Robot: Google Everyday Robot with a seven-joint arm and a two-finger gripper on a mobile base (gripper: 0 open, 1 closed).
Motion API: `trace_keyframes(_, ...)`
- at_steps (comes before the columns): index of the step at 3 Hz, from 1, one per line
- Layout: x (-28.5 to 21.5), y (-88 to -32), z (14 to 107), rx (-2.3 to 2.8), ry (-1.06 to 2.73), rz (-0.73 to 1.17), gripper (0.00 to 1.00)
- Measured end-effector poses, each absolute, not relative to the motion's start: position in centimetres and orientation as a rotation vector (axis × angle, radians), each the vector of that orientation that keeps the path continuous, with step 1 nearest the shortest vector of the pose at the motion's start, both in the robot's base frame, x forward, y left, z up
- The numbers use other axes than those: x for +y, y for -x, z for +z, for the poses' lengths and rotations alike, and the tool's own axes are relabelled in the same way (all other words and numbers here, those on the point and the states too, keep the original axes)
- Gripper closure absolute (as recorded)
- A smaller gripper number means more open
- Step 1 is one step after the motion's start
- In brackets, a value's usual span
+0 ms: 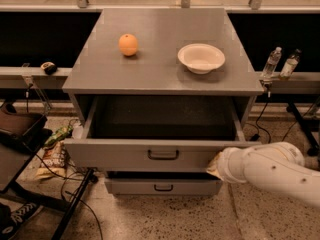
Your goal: Close top drawer
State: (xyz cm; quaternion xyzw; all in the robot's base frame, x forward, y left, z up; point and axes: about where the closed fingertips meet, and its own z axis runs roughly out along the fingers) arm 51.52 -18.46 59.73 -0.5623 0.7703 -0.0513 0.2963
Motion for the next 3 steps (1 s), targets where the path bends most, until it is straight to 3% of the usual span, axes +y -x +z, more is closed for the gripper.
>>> trace_keyframes(3, -18.1, -55.1, 59.0, 1.992, 1.508, -0.128, 1.0)
